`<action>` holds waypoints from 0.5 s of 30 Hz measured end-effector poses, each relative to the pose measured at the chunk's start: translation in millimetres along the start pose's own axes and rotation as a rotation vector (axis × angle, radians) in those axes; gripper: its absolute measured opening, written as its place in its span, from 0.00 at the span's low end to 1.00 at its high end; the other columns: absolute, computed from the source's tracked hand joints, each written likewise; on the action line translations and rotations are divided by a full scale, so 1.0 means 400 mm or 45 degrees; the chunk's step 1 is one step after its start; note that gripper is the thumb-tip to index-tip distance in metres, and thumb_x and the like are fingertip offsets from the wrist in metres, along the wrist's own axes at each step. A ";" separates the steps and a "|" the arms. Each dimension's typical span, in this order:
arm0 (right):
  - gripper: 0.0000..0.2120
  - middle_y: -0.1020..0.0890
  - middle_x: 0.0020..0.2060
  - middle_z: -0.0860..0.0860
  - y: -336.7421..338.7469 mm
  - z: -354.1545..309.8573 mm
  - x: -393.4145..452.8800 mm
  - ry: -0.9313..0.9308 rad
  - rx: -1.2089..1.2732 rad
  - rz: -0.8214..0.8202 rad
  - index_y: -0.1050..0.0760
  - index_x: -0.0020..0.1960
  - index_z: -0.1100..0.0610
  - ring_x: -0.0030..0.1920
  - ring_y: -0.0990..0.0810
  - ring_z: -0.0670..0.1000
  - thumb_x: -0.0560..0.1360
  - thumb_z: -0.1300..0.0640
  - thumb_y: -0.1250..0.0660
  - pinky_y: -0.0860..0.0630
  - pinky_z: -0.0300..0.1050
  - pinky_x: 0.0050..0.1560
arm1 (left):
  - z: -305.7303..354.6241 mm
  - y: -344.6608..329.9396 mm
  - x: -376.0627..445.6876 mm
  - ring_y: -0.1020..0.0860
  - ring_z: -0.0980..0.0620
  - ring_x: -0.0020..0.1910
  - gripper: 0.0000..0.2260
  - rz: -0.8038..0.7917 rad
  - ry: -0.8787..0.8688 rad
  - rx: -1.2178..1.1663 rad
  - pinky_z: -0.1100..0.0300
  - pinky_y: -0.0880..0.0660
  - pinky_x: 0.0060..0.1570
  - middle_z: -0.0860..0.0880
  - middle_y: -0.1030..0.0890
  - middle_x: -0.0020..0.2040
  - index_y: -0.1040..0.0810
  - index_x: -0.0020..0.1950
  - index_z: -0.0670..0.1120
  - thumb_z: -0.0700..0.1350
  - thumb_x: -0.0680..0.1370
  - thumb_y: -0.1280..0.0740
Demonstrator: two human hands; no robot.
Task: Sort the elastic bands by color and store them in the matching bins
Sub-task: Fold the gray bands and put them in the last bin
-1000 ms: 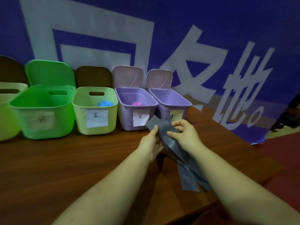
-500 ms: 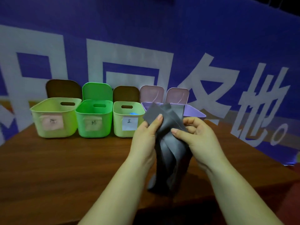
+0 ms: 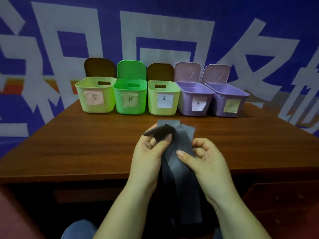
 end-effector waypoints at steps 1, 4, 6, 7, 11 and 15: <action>0.13 0.15 0.43 0.59 -0.002 0.020 -0.009 -0.037 0.010 -0.010 0.28 0.51 0.62 0.45 0.16 0.56 0.70 0.70 0.29 0.20 0.48 0.48 | -0.015 0.014 -0.009 0.17 0.50 0.46 0.13 0.023 0.011 0.007 0.57 0.21 0.46 0.47 0.15 0.45 0.23 0.56 0.42 0.39 0.72 0.33; 0.19 0.15 0.45 0.54 -0.009 0.068 -0.022 -0.130 0.071 -0.051 0.28 0.56 0.58 0.46 0.15 0.51 0.69 0.71 0.30 0.19 0.42 0.44 | -0.049 0.044 -0.028 0.16 0.48 0.45 0.14 0.084 0.053 0.001 0.58 0.21 0.41 0.45 0.15 0.45 0.22 0.54 0.44 0.41 0.68 0.31; 0.25 0.17 0.53 0.51 -0.004 0.095 -0.022 -0.142 0.074 -0.052 0.30 0.59 0.50 0.52 0.17 0.48 0.69 0.70 0.30 0.20 0.42 0.49 | -0.064 0.056 -0.037 0.16 0.47 0.45 0.12 0.122 0.084 0.002 0.59 0.21 0.40 0.45 0.15 0.46 0.21 0.54 0.44 0.39 0.70 0.31; 0.27 0.20 0.57 0.46 -0.001 0.100 -0.021 -0.102 0.017 -0.052 0.31 0.59 0.43 0.56 0.20 0.45 0.69 0.68 0.29 0.22 0.41 0.53 | -0.071 0.059 -0.039 0.16 0.47 0.46 0.11 0.126 0.093 0.025 0.58 0.21 0.42 0.45 0.15 0.46 0.21 0.53 0.44 0.38 0.72 0.32; 0.28 0.31 0.64 0.31 0.004 0.074 -0.016 0.263 -0.389 -0.039 0.34 0.62 0.31 0.66 0.33 0.34 0.67 0.45 0.25 0.32 0.37 0.63 | -0.083 0.059 -0.053 0.17 0.53 0.47 0.13 0.127 -0.017 0.320 0.62 0.23 0.47 0.51 0.15 0.45 0.16 0.45 0.53 0.34 0.73 0.32; 0.12 0.28 0.63 0.36 0.011 0.084 -0.008 0.372 -0.494 0.015 0.21 0.49 0.41 0.64 0.29 0.37 0.66 0.41 0.33 0.31 0.33 0.61 | -0.111 0.049 -0.069 0.17 0.54 0.46 0.12 0.086 -0.040 0.398 0.64 0.22 0.44 0.51 0.15 0.44 0.17 0.47 0.50 0.33 0.73 0.32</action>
Point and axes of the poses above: each hand's wrist, its own x-axis towards the middle knuckle, its own y-axis out of the back of the hand, z = x × y, the point moved 6 cm from there along x, towards the middle knuckle
